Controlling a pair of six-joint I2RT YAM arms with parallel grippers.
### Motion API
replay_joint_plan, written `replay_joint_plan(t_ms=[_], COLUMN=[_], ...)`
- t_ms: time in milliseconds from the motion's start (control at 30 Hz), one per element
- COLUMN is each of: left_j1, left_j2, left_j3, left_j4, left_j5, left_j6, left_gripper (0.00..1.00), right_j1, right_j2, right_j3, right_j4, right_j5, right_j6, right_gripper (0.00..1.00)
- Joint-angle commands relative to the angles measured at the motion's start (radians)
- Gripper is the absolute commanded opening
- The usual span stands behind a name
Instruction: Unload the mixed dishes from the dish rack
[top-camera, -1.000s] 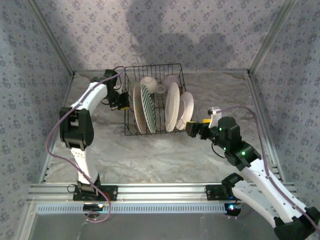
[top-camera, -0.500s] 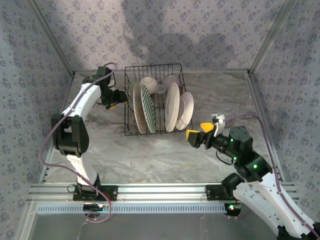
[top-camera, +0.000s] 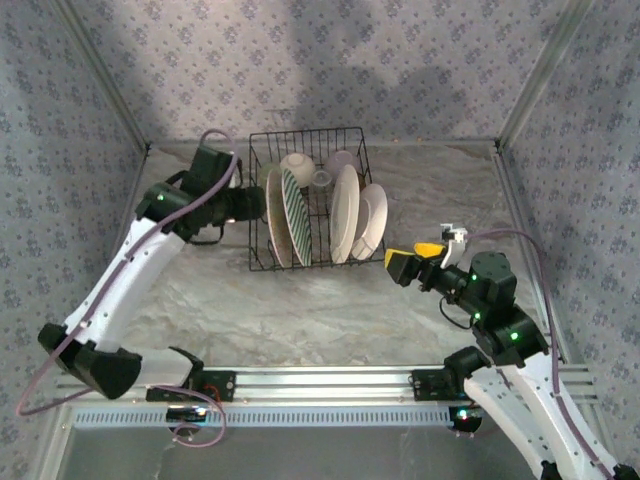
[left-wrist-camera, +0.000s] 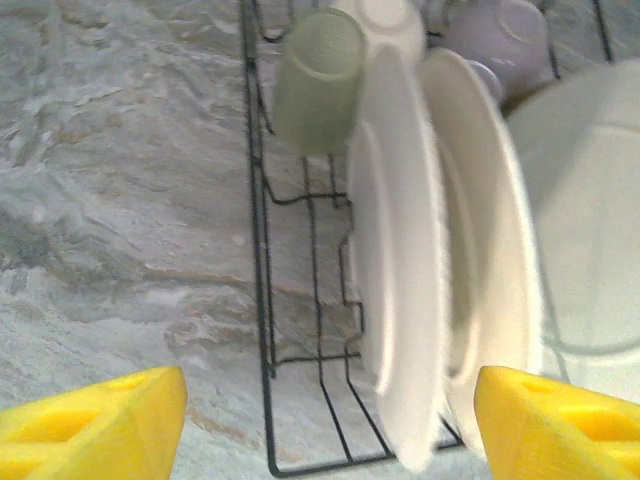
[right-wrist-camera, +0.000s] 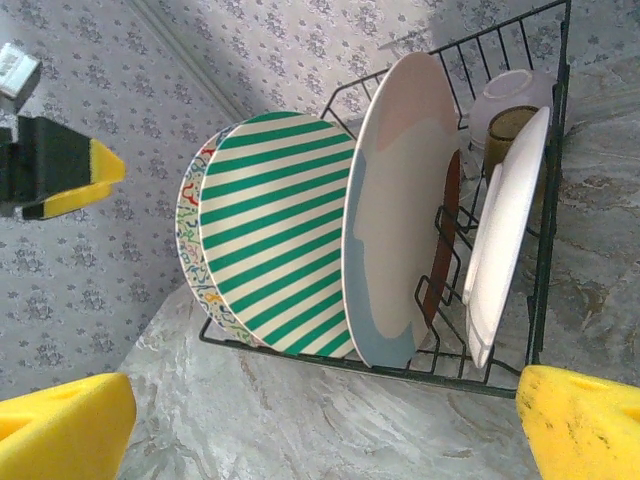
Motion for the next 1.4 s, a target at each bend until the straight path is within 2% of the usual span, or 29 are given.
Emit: replay_joint_plan(t_ms=[0,100,200,400,567,933,1100,1367], left_j1=[-0.08,-0.139,-0.156,-0.158,-0.152,-0.135,-0.135,-0.156], left_j2=[0.019,0.065,0.1,0.154,0.193,0.253,0.276,0.295], left_j3=[-0.016,0.005,0.016,0.039,0.055,0.077,0.085,0.096], left_j4=[-0.068,-0.086,-0.078,-0.063,-0.049,-0.012,-0.006,-0.02], left_j5=[-0.153,-0.221,-0.227,-0.242,-0.251,-0.25,-0.264,-0.291], left_j6=[-0.055,-0.066,-0.064,-0.068,-0.061,-0.071,-0.094,-0.138], left_gripper=[0.74,0.71,0.69,0.61,0.59,0.46,0.31,0.19], right_j1=[-0.004,-0.005,-0.004,-0.004,-0.004,-0.003,-0.003,-0.002], right_j2=[0.001,0.001,-0.001,-0.02,-0.045,-0.057,-0.057,-0.059], right_j3=[0.037,0.045,0.053,0.057,0.049,0.031,0.021,0.011], right_j4=[-0.001,-0.001,0.0,-0.01,-0.021,-0.018,-0.013,-0.007], right_j5=[-0.038,-0.044,-0.043,-0.075,-0.073,-0.077,-0.079,-0.084], right_j6=[0.001,0.001,0.0,-0.002,0.003,0.007,0.009,0.004], right_gripper=[1.0,1.0,1.0,1.0,0.99,1.0,1.0,1.0])
